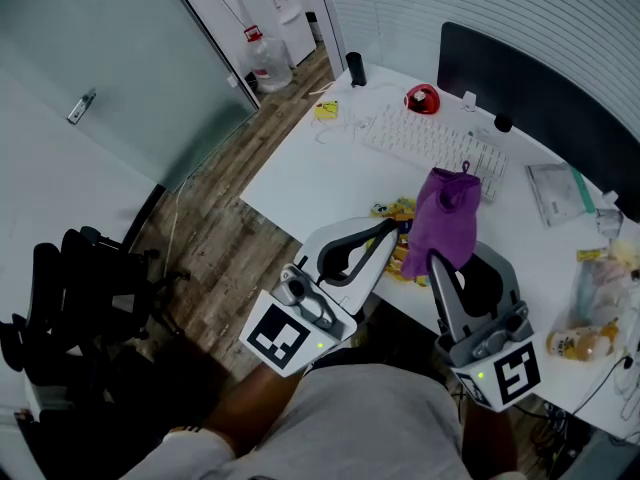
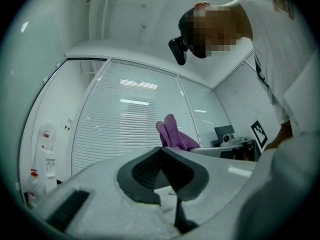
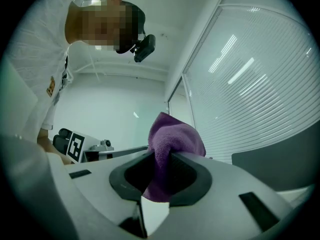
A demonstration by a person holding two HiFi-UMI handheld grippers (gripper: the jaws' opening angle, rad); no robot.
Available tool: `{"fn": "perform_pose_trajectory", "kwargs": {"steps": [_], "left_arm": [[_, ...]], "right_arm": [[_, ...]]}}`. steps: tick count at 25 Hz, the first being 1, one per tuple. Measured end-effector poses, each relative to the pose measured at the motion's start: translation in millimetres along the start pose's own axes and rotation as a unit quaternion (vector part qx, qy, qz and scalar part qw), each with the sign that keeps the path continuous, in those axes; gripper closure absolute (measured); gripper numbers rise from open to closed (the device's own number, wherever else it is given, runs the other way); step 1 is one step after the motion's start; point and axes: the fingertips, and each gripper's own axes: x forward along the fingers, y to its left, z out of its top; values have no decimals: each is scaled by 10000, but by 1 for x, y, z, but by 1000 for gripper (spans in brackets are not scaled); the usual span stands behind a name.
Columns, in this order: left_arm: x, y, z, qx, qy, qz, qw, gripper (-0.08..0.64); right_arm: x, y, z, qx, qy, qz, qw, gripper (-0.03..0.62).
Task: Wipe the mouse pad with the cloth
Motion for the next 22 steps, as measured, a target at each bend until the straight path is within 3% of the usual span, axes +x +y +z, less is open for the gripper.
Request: {"fn": "perform_pose_trajectory", "kwargs": {"steps": [22], "left_arm": [[-10, -6, -4, -37, 93, 14, 9999, 545]], "right_arm": [[-3, 13, 2, 2, -87, 112, 9999, 522]]}}
